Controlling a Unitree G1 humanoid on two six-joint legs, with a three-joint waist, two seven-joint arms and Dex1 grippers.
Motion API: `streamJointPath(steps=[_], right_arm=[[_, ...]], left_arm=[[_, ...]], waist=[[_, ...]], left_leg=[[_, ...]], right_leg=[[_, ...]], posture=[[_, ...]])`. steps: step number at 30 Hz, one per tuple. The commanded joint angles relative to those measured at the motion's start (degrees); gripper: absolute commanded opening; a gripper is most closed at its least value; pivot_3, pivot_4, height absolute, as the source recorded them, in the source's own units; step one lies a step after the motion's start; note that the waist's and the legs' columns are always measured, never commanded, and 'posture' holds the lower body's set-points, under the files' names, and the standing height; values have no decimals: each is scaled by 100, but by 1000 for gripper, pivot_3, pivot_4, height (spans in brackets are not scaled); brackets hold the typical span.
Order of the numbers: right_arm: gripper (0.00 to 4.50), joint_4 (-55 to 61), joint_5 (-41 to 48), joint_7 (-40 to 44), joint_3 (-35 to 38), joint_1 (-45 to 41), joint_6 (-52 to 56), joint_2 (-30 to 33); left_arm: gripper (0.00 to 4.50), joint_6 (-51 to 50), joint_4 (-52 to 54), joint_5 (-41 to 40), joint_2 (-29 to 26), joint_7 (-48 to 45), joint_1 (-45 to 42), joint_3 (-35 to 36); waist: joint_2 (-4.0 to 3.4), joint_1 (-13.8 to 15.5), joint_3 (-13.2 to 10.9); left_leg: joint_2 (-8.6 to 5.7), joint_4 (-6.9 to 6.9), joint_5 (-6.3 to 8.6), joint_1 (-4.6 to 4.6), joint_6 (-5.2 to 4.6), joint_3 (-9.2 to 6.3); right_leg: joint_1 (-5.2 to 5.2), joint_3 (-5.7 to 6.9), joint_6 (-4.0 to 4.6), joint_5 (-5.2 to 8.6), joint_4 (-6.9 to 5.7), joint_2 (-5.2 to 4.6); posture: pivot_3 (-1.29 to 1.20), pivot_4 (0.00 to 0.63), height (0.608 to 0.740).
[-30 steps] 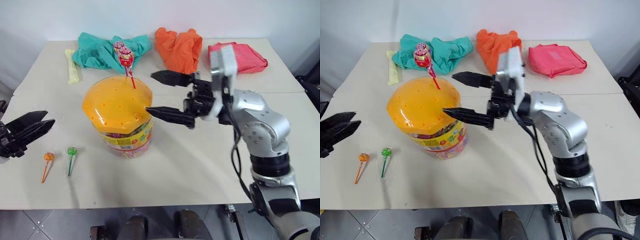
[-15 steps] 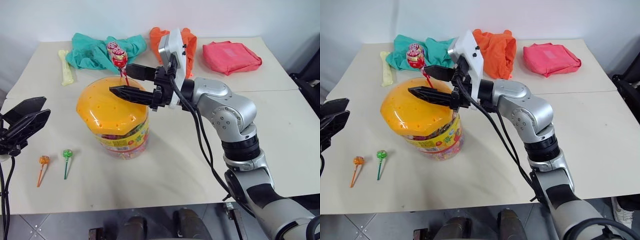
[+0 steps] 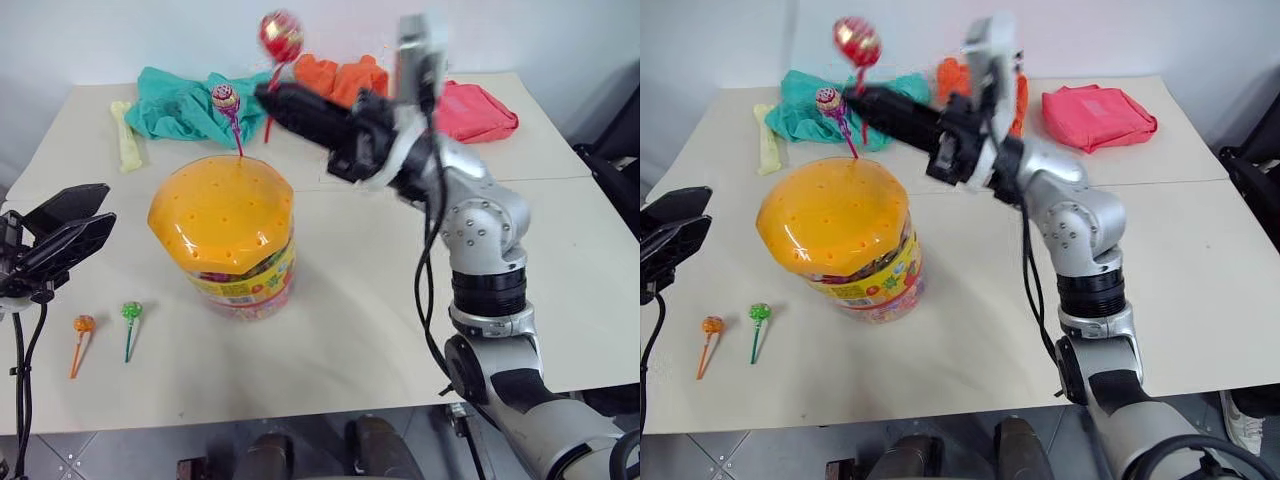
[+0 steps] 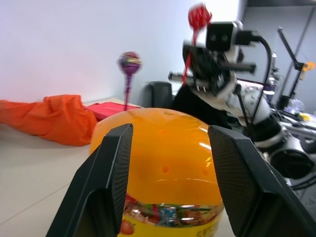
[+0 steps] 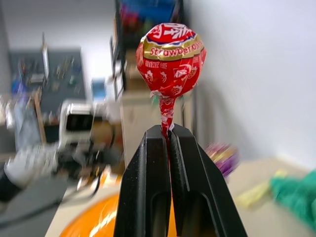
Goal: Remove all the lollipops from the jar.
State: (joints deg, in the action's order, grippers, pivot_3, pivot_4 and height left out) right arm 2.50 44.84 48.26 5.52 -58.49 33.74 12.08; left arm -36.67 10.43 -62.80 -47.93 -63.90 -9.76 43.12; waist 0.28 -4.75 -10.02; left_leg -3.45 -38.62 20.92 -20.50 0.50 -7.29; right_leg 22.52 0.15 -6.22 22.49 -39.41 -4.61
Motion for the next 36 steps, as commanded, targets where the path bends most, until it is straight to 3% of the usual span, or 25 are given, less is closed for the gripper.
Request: streamJointPath(steps=[1, 3, 5, 7, 13, 19, 22, 27, 30, 33, 36], right_arm=[[46, 97, 48, 300, 539, 119, 119, 1059], [46, 13, -480, 582, 331, 472, 82, 1926], [46, -415, -1604, 823, -77, 1215, -293, 3207], [46, -764, -2535, 1002, -407, 1862, -1157, 4020], [46, -1151, -3030, 1357, -511, 3143, -1408, 4628], [46, -1595, -3303, 1423, -364, 3663, -1940, 4606], [698, -1684, -3092, 1718, -230, 3762, -2108, 4576], [2242, -1519, -2197, 2515, 168, 3417, -2523, 4228], [2242, -1135, -1424, 2730, 353, 2908, -2083, 3840], [2242, -456, -513, 2193, 236, 1938, -1095, 2995], [2242, -194, -475, 1601, -148, 1258, -492, 2322]], left_arm=[[2564, 257, 204, 79, -120, -222, -97, -128], [2564, 365, 273, 179, -141, -316, -87, -205], [2564, 495, 368, 312, -171, -484, -58, -334], [2564, 694, 479, 396, -115, -642, -41, -413], [2564, 596, 771, 293, -269, -869, 76, -563], [2564, 841, 616, 591, -382, -1192, 226, -515], [2564, 894, 535, 636, -396, -1192, 303, -374], [2564, 981, 299, 746, -379, -1114, 524, -72], [2564, 999, 89, 801, -341, -1009, 703, 128], [2564, 1092, -160, 806, -141, -642, 755, 370], [2564, 1120, -241, 756, 4, -341, 733, 476]], waist=[[0, 37, 0], [1, 69, 0], [2, 129, 1], [1, 188, 0], [-18, 124, -10], [-20, 176, -9], [-20, 231, -9], [-20, 303, -9], [-24, 289, -11], [-25, 215, -11], [-25, 202, -11]], left_leg=[[-5, -2, 1, 0, -1, -5], [-9, -3, 3, 0, -5, -6], [-8, 3, 4, -2, -6, -1], [-8, 9, 4, -4, -8, 11], [30, 8, 3, -22, -8, 104], [34, -25, 3, -13, -8, 112], [33, -29, 4, -13, -8, 108], [32, -33, 4, -15, -8, 109], [33, -33, 4, -14, -8, 109], [38, -32, 4, -11, -7, 108], [40, -32, 5, -11, -1, 91]], right_leg=[[-3, -1, 0, -1, 1, -3], [-6, -5, 1, -1, 3, -4], [-12, -9, 1, -1, 37, -3], [-10, -17, 1, -1, 56, 0], [3, -29, 0, -1, 65, 20], [2, -41, 0, -1, 62, 20], [-3, -37, 0, -1, 87, 16], [-3, -37, 0, -1, 96, 15], [-2, -37, 0, -1, 96, 16], [0, -37, 0, -1, 93, 20], [2, -20, 0, -1, 84, 18]], posture=[[0, 150, 740], [0, 150, 740], [0, 150, 740], [0, 150, 740], [0, 150, 740], [0, 150, 740], [0, 150, 740], [0, 150, 740], [0, 150, 740], [0, 150, 740], [0, 150, 740]])
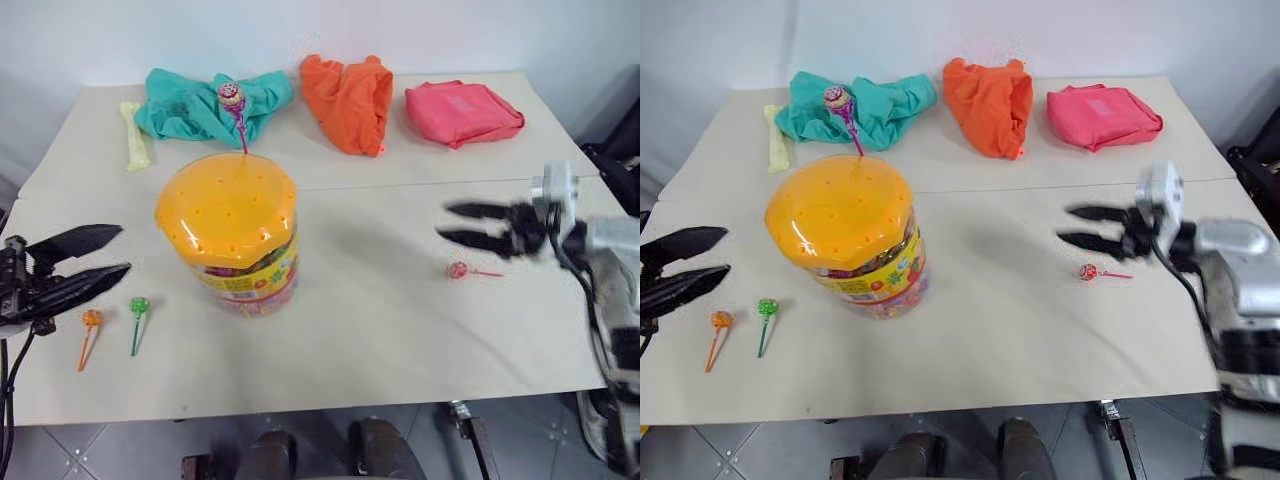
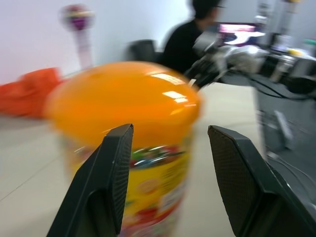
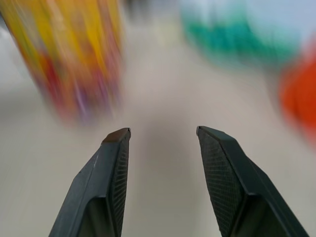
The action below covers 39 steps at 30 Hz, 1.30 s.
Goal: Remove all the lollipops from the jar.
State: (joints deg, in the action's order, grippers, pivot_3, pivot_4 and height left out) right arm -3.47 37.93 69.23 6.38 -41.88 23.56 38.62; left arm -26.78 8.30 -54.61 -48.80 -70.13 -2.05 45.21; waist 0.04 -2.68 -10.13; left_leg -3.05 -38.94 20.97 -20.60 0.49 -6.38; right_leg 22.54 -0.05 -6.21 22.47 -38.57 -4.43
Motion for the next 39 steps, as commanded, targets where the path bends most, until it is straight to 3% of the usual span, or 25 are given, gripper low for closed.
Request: streamJointPath(steps=[1, 5, 11, 18, 22, 29, 35, 39], right_arm=[[2242, 415, 174, -703, -345, -588, 673, -546], [2242, 152, -279, -1798, -985, -1602, 1284, -1599], [2242, -407, -742, -2843, -1240, -2384, 1406, -2806], [2242, -603, -872, -2903, -1358, -2680, 1306, -3499], [2070, -768, -940, -2935, -1243, -2785, 1242, -3640], [35, -1000, -942, -2743, -1052, -2923, 961, -3652], [35, -957, -488, -1945, -250, -2992, 54, -3240], [35, -556, -84, -1631, 357, -2654, 392, -2232]], left_arm=[[2564, 131, -47, -73, 125, 337, -34, 287], [2564, 86, 4, -98, 225, 482, 100, 325], [2564, 75, 214, -151, 295, 599, 199, 315], [2564, 45, 491, -270, 342, 777, 288, 356], [2564, 64, 562, -310, 345, 843, 307, 338], [2564, 45, 734, -479, 353, 971, 164, 224], [2564, 22, 914, -632, 254, 980, -207, -85], [2564, -9, 1115, -668, 122, 875, -507, -363]], waist=[[3, -6, 2], [6, 1, 3], [8, -77, 5], [8, -187, 5], [8, -245, 5], [8, -319, 5], [8, -311, 5], [10, -244, 6]], left_leg=[[0, 0, 1, -1, 2, -1], [-16, -5, 7, -2, 5, -37], [-19, -7, 7, -7, 6, -74], [-22, -5, 7, -6, 7, -87], [-21, -3, 7, -5, 8, -88], [-21, 2, 7, -5, 8, -88], [-24, 0, 7, -5, 7, -91], [-27, -3, 8, -6, 6, -95]], right_leg=[[1, 3, 0, 0, -2, 0], [4, 24, 4, -2, -32, -12], [5, 56, 12, -7, -54, -14], [11, 62, 14, -8, -94, -16], [12, 63, 14, -8, -97, -14], [16, 62, 14, -8, -100, -14], [12, 61, 14, -9, -101, -17], [7, 60, 13, -9, -96, -18]], posture=[[0, 150, 740], [0, 150, 740], [0, 150, 740], [0, 150, 740], [0, 150, 740], [0, 150, 740], [0, 150, 740], [0, 150, 740]])
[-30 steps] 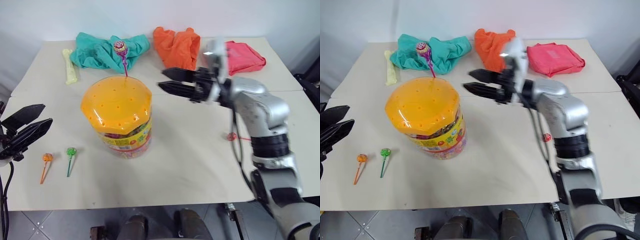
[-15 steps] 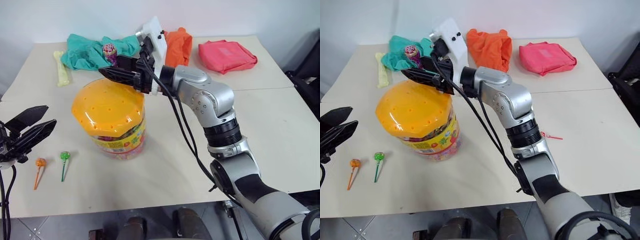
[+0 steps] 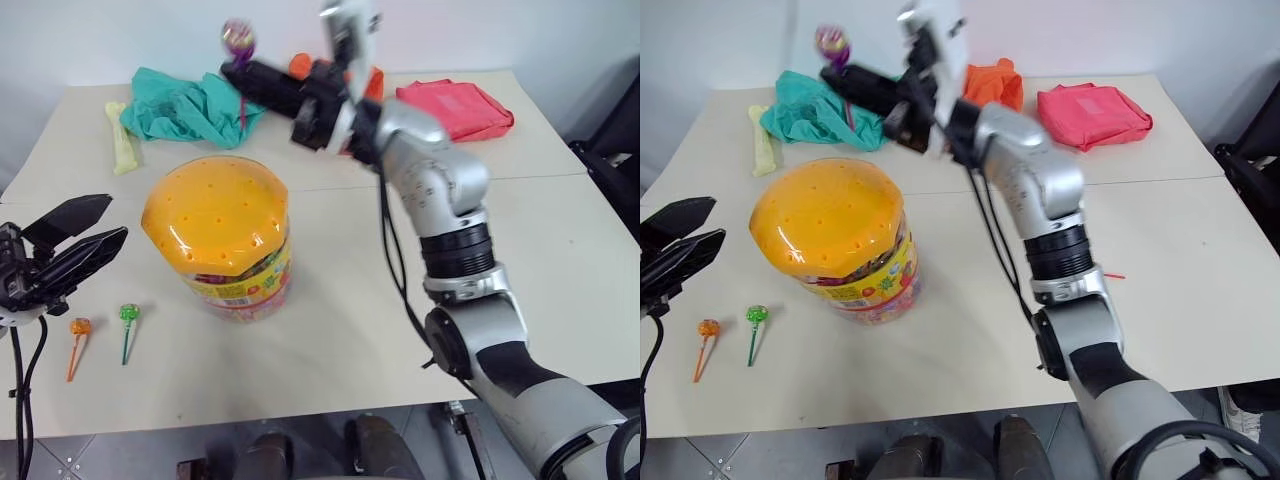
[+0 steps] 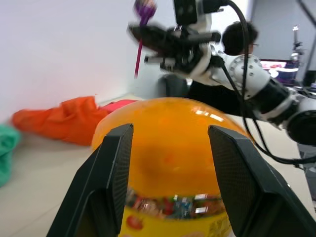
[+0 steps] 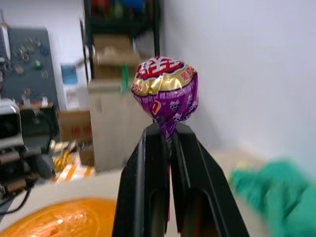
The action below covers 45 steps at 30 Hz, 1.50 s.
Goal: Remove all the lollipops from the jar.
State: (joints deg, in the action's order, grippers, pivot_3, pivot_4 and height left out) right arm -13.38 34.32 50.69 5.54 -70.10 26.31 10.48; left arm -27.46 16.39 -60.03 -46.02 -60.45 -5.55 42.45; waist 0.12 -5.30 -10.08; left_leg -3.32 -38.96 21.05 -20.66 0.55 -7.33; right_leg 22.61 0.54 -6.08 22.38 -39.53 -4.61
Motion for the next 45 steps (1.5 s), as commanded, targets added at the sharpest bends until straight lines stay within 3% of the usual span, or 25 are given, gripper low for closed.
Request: streamJointPath(steps=[1, 6, 9, 14, 18, 21, 24, 31, 35, 41, 45], right_arm=[[35, 476, 147, 356, 402, 337, 239, 992], [35, 394, -1099, 899, 84, 1731, 38, 3308], [35, 364, -1547, 1247, 127, 2816, -325, 4327], [35, 45, -2129, 1324, 326, 4542, -1138, 5126], [35, -502, -2659, 1072, 191, 5214, -2322, 5076], [35, -713, -2568, 899, 256, 5161, -2004, 4866], [755, -761, -2471, 934, 318, 5092, -1842, 4840], [3172, -375, -1559, 1782, 823, 5246, -1868, 4824], [4471, 57, -128, 2777, 1575, 5100, -1968, 4360], [4471, 1461, 219, 2910, 1022, 5238, -1707, 3935], [4471, 2244, -203, 2823, 334, 5561, -2296, 3364]], left_arm=[[2564, 93, 357, -86, -174, -150, -214, -184], [2564, -176, 745, -149, -535, -729, -43, -539], [2564, -131, 673, 91, -692, -1197, 350, -509], [2564, 213, 195, 559, -705, -1669, 705, -445], [2564, 463, 220, 828, -661, -1780, 595, -811], [2564, 490, 256, 802, -608, -1745, 410, -973], [2564, 441, 212, 759, -637, -1736, 327, -980], [2564, 225, 29, 850, -677, -1455, 495, -772], [2564, 491, -432, 1631, -640, -772, 569, -634], [2564, 913, -956, 2168, -250, -92, 851, -361], [2564, 1334, -1023, 2506, 389, 645, 1102, -237]], waist=[[1, 36, 1], [0, 120, 0], [-25, 180, -9], [-39, 191, -15], [-39, 249, -15], [-39, 265, -15], [-42, 282, -13], [-43, 359, -13], [-43, 368, -13], [-43, 366, -12], [-35, 373, -7]], left_leg=[[1, 0, 0, 0, 0, 0], [-1, 2, 2, -5, -3, 6], [0, 5, 1, -32, -6, 32], [31, 4, 0, -34, -7, 98], [31, -15, 0, -32, -7, 100], [28, -19, 0, -31, -7, 109], [30, -19, 0, -30, -7, 106], [30, -18, 0, -33, -7, 106], [30, -19, 0, -30, -7, 103], [32, -20, 0, -30, -7, 92], [32, -21, 1, -32, -7, 86]], right_leg=[[-1, 0, 0, 0, 3, 0], [-8, -9, 0, 0, 27, 1], [6, -18, 0, 0, 58, 4], [10, -17, 0, 1, 67, 18], [0, -18, 0, 0, 73, 14], [0, -24, -3, -1, 79, 10], [0, -21, -3, -1, 76, 12], [0, -17, -4, -1, 81, 11], [-5, -14, -4, -2, 93, 12], [-7, -5, -4, -2, 85, 11], [-7, 0, -4, -2, 84, 11]], posture=[[0, 150, 740], [0, 150, 740], [0, 150, 740], [0, 150, 740], [0, 150, 740], [0, 150, 740], [0, 150, 740], [0, 150, 740], [0, 150, 740], [0, 150, 740], [0, 150, 740]])
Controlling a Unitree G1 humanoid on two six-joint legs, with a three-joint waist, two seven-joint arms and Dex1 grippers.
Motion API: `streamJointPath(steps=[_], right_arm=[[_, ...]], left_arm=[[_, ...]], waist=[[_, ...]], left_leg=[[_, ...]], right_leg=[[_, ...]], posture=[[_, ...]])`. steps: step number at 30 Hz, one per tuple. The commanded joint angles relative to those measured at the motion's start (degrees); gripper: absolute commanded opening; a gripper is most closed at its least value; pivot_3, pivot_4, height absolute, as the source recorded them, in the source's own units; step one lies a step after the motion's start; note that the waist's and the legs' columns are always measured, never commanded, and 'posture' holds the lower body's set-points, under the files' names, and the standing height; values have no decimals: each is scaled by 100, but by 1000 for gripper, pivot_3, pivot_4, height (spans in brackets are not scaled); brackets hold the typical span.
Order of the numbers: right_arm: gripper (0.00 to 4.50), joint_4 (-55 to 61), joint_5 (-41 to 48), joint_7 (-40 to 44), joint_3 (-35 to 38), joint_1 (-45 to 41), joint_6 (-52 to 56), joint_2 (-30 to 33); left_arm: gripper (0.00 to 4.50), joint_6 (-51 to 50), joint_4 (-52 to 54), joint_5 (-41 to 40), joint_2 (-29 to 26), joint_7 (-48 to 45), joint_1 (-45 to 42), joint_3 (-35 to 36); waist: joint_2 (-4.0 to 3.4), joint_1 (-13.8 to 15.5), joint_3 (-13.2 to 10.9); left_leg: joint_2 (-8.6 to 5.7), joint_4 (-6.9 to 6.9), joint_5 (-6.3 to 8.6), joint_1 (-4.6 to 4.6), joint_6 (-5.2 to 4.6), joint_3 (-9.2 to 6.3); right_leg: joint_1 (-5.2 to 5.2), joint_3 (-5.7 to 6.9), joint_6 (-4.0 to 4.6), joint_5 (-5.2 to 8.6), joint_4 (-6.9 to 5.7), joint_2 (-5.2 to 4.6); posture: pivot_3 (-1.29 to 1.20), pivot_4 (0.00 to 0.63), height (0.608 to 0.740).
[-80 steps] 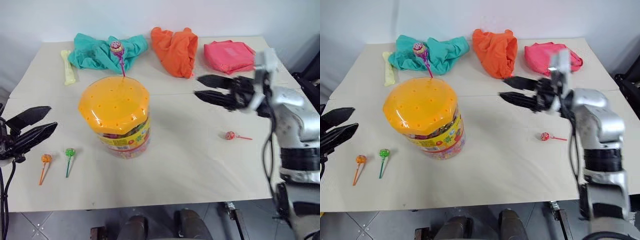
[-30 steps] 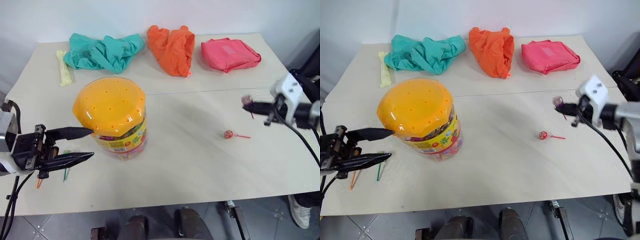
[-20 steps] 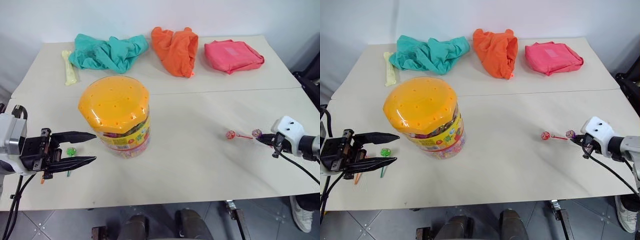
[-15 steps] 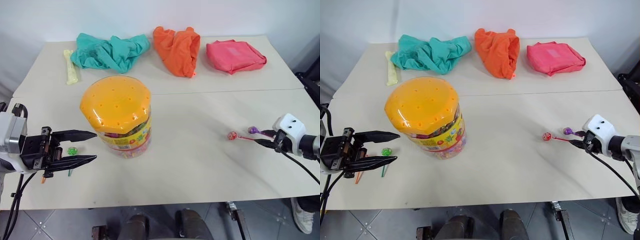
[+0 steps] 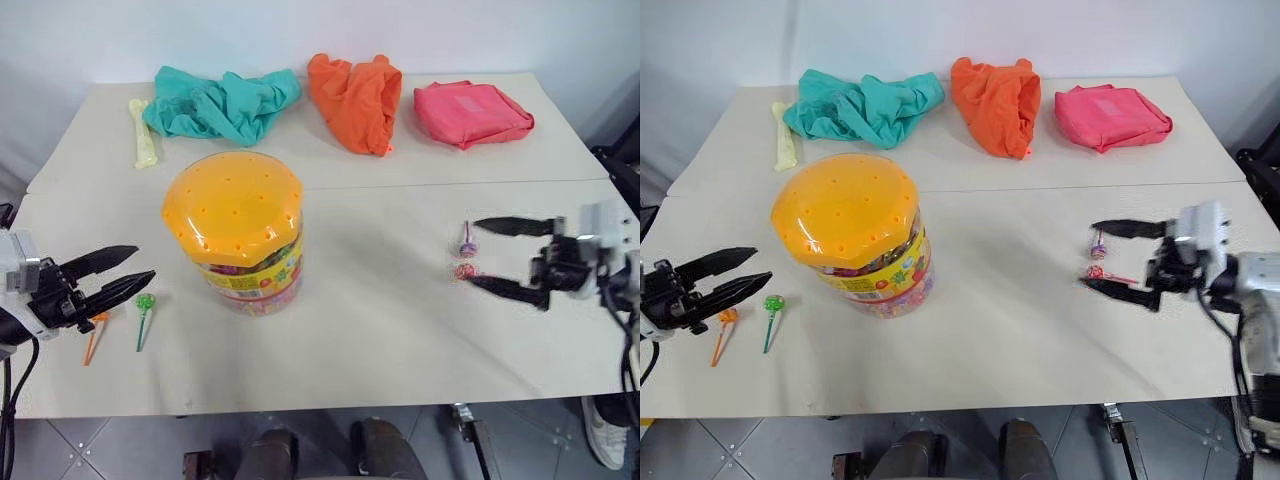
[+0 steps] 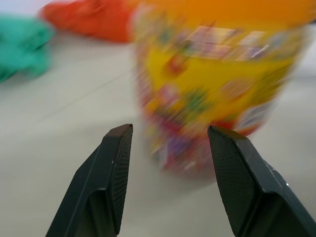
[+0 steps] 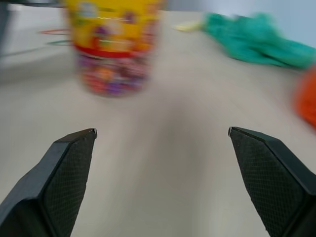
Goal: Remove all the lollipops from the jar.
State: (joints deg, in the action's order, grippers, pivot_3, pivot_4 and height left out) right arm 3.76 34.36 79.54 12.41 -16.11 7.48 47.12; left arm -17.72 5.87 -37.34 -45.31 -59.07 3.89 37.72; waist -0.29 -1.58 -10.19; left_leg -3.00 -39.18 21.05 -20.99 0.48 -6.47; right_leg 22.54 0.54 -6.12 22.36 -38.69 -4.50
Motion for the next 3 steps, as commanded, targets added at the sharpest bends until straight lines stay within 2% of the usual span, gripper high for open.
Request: streamJointPath(steps=[1, 3], right_arm=[[4471, 587, -351, -166, -473, 241, -536, -433], [4471, 532, -578, -382, -529, 341, -822, -651]], left_arm=[[2564, 403, 89, 296, 472, 745, 186, 257], [2564, 516, 282, 549, 615, 1094, 267, 200]], waist=[[10, 1, 6], [12, 14, 7]], left_leg=[[0, 0, 0, -1, 0, -1], [-3, -2, 0, -3, 0, -5]], right_leg=[[0, 1, -1, -1, 1, 0], [0, 2, -5, -3, 1, -3]], posture=[[0, 150, 740], [0, 150, 740]])
